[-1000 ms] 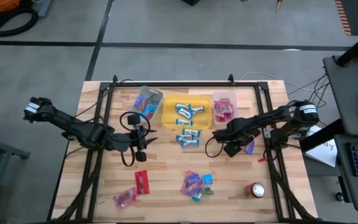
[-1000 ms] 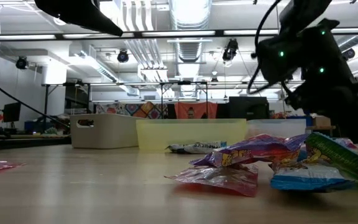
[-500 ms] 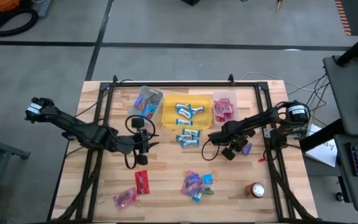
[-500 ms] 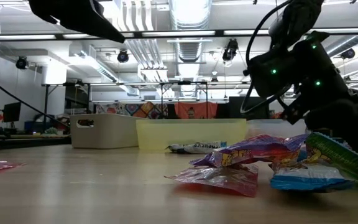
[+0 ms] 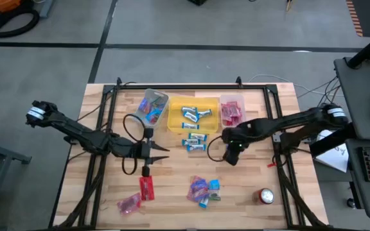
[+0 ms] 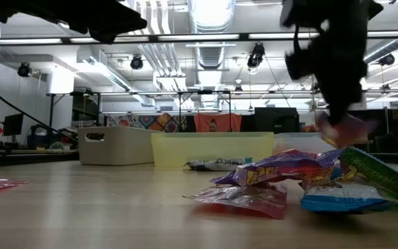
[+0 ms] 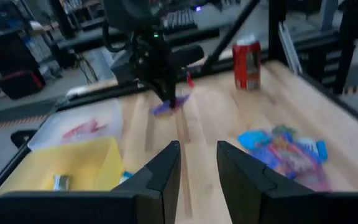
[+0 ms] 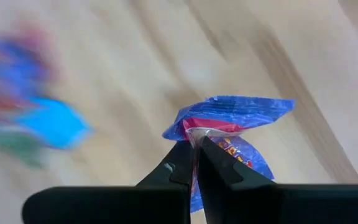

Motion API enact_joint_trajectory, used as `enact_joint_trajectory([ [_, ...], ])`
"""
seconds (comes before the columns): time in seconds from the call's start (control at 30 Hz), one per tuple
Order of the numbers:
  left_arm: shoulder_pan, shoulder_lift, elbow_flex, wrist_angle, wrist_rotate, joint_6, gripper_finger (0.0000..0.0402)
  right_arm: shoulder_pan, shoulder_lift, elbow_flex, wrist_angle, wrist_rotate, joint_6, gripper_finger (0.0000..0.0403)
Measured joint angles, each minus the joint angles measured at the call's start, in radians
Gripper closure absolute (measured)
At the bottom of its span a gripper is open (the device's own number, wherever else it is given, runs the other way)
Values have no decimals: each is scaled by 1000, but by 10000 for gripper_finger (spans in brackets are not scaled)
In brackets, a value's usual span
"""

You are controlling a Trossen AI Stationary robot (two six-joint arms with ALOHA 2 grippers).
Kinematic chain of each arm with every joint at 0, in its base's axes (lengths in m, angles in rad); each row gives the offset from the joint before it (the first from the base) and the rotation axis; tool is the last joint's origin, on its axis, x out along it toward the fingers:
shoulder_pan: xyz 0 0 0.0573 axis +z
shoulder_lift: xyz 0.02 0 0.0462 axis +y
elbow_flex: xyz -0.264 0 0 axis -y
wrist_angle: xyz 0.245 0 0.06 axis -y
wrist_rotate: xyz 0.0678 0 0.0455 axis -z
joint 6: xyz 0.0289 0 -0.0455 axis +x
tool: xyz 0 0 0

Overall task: Sort candy
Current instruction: Put the blue candy into the gray bin

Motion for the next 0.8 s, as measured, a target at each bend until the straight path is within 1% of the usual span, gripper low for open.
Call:
enact_joint_trajectory([
  [0.13,2,0,-39,111,27,-4,312,13,-71,-9,219,-5,-91,394],
  [0.27,4,3,-64,202,84,-5,312,22,-74,-10,416,-23,-224,394],
  [0.4,8,21,-66,237,133,-5,312,24,-35,-10,611,-126,-353,394],
  [0.47,9,39,-67,253,176,-5,313,24,-6,-10,704,-180,-413,394],
  [0.53,12,68,-67,306,202,-8,313,24,25,-10,790,-237,-468,394],
  [0.6,15,103,-67,372,205,-23,313,24,62,-10,872,-298,-514,394],
  [0.7,31,160,-67,462,205,-52,312,24,113,-10,953,-370,-560,394],
  [0.8,42,212,-67,498,227,-75,302,24,144,-10,986,-390,-593,394],
])
